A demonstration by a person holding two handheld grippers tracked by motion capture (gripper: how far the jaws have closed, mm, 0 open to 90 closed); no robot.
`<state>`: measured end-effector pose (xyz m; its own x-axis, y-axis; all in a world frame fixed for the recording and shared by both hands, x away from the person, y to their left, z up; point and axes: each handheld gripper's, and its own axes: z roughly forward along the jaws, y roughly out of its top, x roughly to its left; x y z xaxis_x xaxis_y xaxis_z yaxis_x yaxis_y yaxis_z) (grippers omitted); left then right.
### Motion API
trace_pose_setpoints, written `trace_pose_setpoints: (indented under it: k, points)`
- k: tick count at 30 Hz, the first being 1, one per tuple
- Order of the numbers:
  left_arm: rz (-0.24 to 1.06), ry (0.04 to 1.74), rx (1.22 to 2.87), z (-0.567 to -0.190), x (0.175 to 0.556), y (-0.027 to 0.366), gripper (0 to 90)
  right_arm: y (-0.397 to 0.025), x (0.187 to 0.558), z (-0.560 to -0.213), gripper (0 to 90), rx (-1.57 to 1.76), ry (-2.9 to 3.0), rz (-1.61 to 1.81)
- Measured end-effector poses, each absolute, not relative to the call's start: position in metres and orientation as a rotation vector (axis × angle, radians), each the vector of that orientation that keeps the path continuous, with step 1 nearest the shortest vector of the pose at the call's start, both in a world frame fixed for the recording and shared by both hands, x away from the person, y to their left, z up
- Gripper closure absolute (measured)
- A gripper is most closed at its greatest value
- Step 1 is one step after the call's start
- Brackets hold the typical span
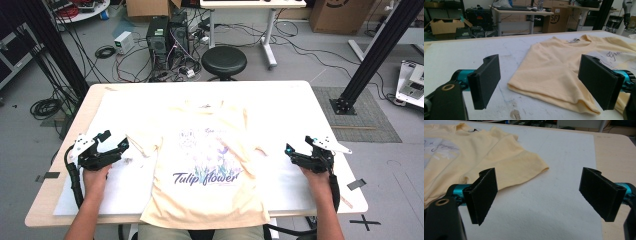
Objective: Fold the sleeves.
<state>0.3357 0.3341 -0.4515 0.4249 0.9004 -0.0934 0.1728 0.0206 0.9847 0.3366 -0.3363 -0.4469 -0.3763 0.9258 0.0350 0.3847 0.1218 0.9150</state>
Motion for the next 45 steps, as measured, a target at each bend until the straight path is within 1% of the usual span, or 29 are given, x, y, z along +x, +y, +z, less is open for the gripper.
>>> trace_pose_setpoints:
  k: [18,25,29,31,32,34,37,38,39,40,41,42,43,44,45]
  points:
    - [0.750,1.026,1.454,-0.451,0.336,0.335,18.1,-0.337,0.337,-0.447,15.4,1.284,1.823,1.224]
    - [0.757,1.031,1.455,-0.451,0.336,0.334,18.2,-0.339,0.339,-0.447,15.5,1.365,1.778,1.205]
    - [0.758,1.022,1.467,-0.451,0.336,0.334,18.2,-0.342,0.343,-0.446,16.1,1.419,1.775,1.241]
    - [0.759,1.023,1.466,-0.451,0.336,0.334,18.2,-0.339,0.343,-0.440,16.0,1.440,1.761,1.283]
    - [0.764,1.017,1.476,-0.451,0.336,0.333,18.1,-0.331,0.345,-0.429,16.0,1.391,1.755,1.290]
    - [0.764,1.019,1.471,-0.451,0.335,0.332,18.2,-0.320,0.349,-0.419,16.0,1.353,1.777,1.292]
    - [0.771,1.015,1.480,-0.451,0.334,0.331,18.2,-0.309,0.355,-0.412,15.9,1.335,1.818,1.284]
    - [0.772,1.017,1.472,-0.451,0.333,0.330,18.1,-0.300,0.363,-0.407,16.0,1.332,1.869,1.273]
    - [0.772,1.017,1.472,-0.451,0.333,0.330,18.2,-0.300,0.363,-0.407,16.0,1.332,1.869,1.273]
    - [0.771,1.015,1.476,-0.451,0.333,0.331,18.2,-0.292,0.374,-0.405,16.0,1.338,1.918,1.221]
    - [0.771,1.015,1.476,-0.451,0.333,0.331,18.2,-0.292,0.374,-0.405,16.0,1.338,1.918,1.221]
    - [0.764,1.019,1.474,-0.451,0.333,0.332,18.1,-0.288,0.387,-0.407,16.1,1.364,1.961,1.172]
    - [0.764,1.019,1.474,-0.451,0.333,0.332,18.2,-0.288,0.387,-0.407,16.1,1.364,1.961,1.172]
    - [0.757,1.023,1.471,-0.451,0.333,0.332,18.2,-0.287,0.397,-0.412,16.1,1.415,1.990,1.134]
    - [0.757,1.023,1.471,-0.451,0.333,0.332,18.2,-0.287,0.397,-0.412,16.1,1.415,1.990,1.134]
